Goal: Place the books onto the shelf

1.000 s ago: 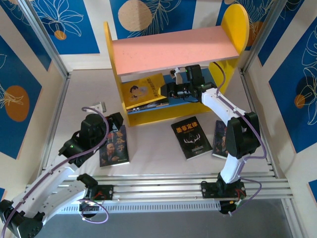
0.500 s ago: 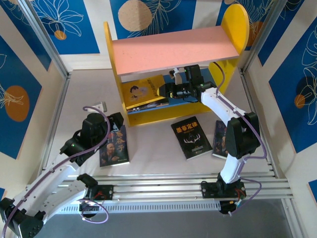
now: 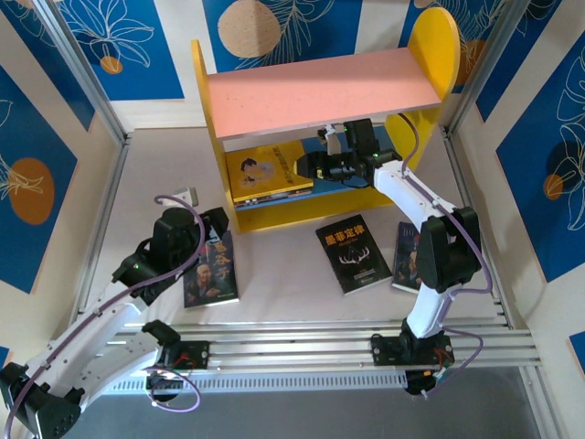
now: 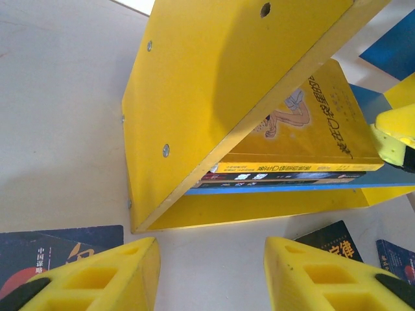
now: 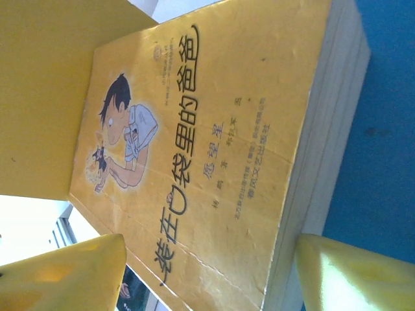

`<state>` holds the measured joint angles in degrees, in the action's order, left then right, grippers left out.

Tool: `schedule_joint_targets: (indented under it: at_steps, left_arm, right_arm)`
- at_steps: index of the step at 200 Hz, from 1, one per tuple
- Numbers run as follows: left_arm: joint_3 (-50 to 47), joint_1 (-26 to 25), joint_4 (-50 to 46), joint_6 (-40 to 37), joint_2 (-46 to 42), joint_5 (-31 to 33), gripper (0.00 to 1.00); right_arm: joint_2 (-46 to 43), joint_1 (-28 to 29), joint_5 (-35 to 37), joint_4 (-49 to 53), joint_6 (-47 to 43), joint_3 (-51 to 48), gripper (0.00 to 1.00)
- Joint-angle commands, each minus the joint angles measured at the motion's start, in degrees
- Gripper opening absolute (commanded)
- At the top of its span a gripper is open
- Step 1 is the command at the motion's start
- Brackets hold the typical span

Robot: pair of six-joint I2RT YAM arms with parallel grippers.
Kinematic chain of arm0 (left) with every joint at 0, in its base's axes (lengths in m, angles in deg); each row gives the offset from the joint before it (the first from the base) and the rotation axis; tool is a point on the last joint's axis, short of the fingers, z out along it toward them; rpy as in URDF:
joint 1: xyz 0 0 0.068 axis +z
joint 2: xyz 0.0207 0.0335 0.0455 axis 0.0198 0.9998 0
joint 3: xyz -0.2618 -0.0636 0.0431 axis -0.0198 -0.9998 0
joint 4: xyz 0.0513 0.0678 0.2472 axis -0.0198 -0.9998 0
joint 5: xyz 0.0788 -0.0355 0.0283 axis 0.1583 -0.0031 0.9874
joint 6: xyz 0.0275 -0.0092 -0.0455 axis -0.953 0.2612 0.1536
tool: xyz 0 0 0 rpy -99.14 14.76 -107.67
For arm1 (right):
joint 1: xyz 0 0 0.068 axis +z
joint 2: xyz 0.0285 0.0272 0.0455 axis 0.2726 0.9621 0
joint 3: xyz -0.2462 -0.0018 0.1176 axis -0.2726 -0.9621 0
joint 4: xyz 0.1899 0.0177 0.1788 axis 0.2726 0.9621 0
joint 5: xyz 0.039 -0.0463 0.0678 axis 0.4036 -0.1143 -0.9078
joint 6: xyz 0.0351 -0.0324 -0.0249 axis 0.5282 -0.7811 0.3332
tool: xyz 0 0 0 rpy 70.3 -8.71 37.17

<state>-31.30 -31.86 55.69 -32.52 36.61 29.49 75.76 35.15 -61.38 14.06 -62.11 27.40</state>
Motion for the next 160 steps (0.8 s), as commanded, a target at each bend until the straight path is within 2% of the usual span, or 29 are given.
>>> schedule_joint_targets:
  at_steps: [1,160]
  left_arm:
    - [0.4,0.7,0.8,-0.9,0.2,-0.4,0.47]
    - [-0.1,0.8,0.7,-0.6,-0.3,-0.6,0.47]
  right_arm:
    - [-1.9,-0.4,0.1,0.2,-1.2,1.3,0.69]
    - [-2.0,-0.1,-1.1,-0.1,-1.4,0.9,0.63]
